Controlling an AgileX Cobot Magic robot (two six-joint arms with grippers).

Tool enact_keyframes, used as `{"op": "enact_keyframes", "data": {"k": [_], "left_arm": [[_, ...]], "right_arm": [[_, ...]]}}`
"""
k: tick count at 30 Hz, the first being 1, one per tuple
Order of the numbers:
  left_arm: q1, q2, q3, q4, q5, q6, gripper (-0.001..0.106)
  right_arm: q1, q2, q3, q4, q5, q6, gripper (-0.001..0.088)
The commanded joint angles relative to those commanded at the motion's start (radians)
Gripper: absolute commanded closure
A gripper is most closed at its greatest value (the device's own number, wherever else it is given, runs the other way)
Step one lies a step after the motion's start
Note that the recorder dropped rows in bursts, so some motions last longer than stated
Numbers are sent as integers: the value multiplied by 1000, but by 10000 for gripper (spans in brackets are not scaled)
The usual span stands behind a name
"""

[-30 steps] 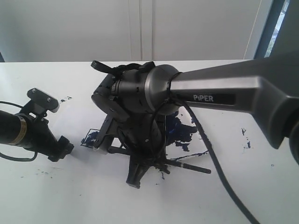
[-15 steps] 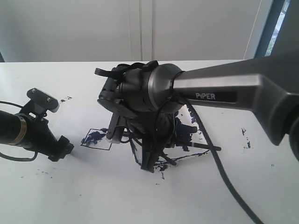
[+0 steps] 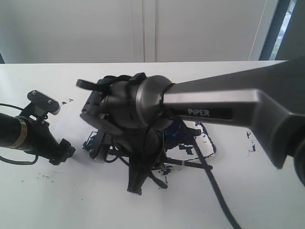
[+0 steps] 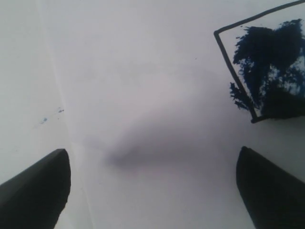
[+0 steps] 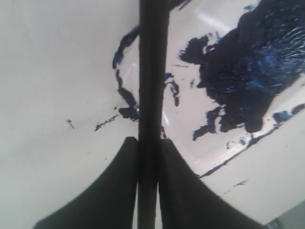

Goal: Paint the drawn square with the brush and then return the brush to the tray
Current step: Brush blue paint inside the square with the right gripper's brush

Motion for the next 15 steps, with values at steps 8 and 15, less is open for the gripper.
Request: {"op": "enact_keyframes", "data": {"k": [8,15], "left_arm": [[0,0,0,0,0,-6,111],[0,0,0,0,0,-6,111]], "right_arm": [[8,0,18,-160,0,25,868],[8,0,161,-325,0,63,868]]}}
